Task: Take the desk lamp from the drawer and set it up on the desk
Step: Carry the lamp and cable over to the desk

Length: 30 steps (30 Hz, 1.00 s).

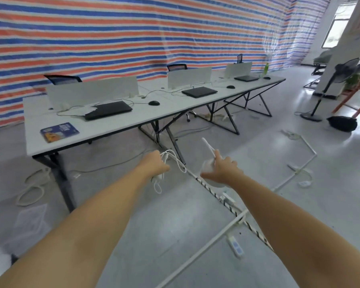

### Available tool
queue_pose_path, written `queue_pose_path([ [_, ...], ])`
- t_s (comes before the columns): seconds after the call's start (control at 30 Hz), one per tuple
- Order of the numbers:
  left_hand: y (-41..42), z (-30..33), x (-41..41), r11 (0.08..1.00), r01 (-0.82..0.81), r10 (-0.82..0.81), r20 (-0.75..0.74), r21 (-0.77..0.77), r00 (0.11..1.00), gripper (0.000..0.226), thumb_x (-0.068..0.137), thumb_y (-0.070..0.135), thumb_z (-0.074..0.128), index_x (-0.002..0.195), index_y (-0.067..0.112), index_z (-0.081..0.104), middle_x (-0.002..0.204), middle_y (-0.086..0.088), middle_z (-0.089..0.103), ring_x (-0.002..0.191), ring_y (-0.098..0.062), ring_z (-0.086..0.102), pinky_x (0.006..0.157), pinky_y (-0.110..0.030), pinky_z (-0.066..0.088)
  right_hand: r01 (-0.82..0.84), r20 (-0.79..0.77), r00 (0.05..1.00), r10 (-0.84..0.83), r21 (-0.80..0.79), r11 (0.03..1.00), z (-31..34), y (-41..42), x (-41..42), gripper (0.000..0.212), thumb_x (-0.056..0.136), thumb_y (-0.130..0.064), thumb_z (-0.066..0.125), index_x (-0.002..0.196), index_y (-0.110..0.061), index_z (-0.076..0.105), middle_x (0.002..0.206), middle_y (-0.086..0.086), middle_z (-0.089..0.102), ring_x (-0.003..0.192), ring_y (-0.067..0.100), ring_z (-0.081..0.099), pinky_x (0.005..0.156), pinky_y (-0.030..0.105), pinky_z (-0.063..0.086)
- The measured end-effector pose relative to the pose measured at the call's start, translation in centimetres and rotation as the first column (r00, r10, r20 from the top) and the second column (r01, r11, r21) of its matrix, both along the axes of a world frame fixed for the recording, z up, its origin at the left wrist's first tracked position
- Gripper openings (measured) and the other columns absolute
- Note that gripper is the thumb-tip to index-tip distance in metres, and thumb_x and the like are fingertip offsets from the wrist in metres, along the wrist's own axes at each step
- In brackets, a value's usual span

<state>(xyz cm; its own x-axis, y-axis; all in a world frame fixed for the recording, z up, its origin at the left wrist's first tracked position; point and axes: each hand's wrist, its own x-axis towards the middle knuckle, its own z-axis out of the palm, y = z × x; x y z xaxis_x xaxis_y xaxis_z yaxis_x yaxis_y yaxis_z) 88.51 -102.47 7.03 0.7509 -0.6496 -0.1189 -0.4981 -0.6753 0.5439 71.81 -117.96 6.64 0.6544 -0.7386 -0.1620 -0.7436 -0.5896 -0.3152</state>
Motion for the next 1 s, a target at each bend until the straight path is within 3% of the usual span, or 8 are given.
queue_pose_path([
  [0.13,-7.3,-0.1,5.3,0.999,0.022,-0.022,0.008,0.036,1.0,0.024,0.077,0.023,0.062,0.091,0.01,0.048,0.084,-0.007,0.053,0.077,-0.025,0.051,0.063,-0.03,0.039,0.008,-0.012,1.0,-0.008,0.006,1.0,0.0,-6.6,5.3,0.112,0.067,-0.067,0.067,0.15,-0.029,0.001,0.139,0.017,0.039,0.126,0.039,0.039,0.099,0.055,0.04],
  [0.27,-15.4,-0.5,10.3,0.997,0.068,-0.069,0.027,0.048,0.997,0.019,0.078,0.023,0.06,0.086,0.013,0.046,0.076,-0.002,0.048,0.072,-0.022,0.048,0.054,-0.028,0.034,0.02,-0.016,1.0,-0.02,0.0,1.0,-1.0,-13.4,10.2,0.112,0.066,-0.068,0.067,0.149,-0.03,0.002,0.137,0.016,0.04,0.125,0.039,0.04,0.098,0.056,0.041],
  [0.67,-44.9,0.8,30.6,0.955,0.291,-0.293,0.047,0.053,0.955,0.024,0.081,0.025,0.061,0.091,0.01,0.045,0.084,-0.007,0.049,0.074,-0.023,0.048,0.065,-0.032,0.039,0.231,0.037,0.972,-0.231,0.01,0.973,-0.2,-38.8,27.7,0.105,0.068,-0.062,0.066,0.149,-0.03,0.006,0.134,0.015,0.042,0.125,0.038,0.039,0.097,0.054,0.041],
  [1.0,-67.1,-0.6,36.7,0.907,0.416,-0.418,0.021,0.065,0.908,0.026,0.078,0.026,0.061,0.094,0.011,0.048,0.088,-0.006,0.054,0.081,-0.024,0.054,0.067,-0.033,0.043,0.318,-0.004,0.948,-0.318,-0.013,0.948,-1.0,-58.4,33.9,0.106,0.066,-0.064,0.064,0.148,-0.031,0.007,0.133,0.012,0.041,0.125,0.037,0.038,0.096,0.053,0.041],
])
